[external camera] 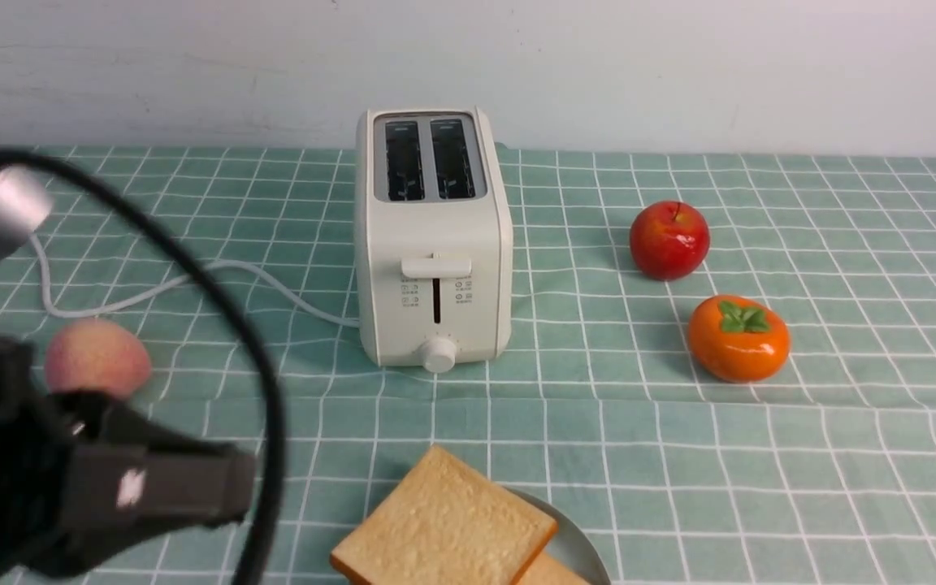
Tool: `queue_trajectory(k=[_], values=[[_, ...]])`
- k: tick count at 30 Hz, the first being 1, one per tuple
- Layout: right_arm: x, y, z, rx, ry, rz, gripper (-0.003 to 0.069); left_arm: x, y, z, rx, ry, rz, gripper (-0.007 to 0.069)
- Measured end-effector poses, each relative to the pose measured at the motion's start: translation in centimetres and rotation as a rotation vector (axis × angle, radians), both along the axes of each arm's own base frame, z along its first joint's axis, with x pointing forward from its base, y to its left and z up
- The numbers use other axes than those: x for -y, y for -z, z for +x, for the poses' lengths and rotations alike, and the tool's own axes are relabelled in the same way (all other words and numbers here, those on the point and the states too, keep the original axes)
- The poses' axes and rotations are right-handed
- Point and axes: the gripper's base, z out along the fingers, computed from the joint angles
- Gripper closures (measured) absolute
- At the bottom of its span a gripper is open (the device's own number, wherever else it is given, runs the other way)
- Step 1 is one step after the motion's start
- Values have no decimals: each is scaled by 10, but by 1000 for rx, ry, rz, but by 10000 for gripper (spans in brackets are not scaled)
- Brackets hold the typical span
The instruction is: Take toasted bread from bread machine on blue coffee table place on plate.
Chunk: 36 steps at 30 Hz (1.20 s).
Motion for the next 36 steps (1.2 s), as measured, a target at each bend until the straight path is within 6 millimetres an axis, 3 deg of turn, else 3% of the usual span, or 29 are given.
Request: queue_trajectory(k=[2, 6, 14, 32, 36], values=[[7, 18, -7, 92, 7, -15, 676, -10, 6, -32, 24, -45, -3, 638], [8, 29, -7, 239, -3, -19, 675, -19, 19, -66, 56, -86, -35, 638], [-1, 48, 4, 289, -54, -53, 670, -27, 29, -102, 149, -93, -85, 638], [-1, 49, 4, 291, -56, -56, 669, -28, 33, -106, 160, -96, -93, 638], [-1, 49, 4, 291, -56, -56, 667, -38, 42, -109, 370, -212, -65, 638]])
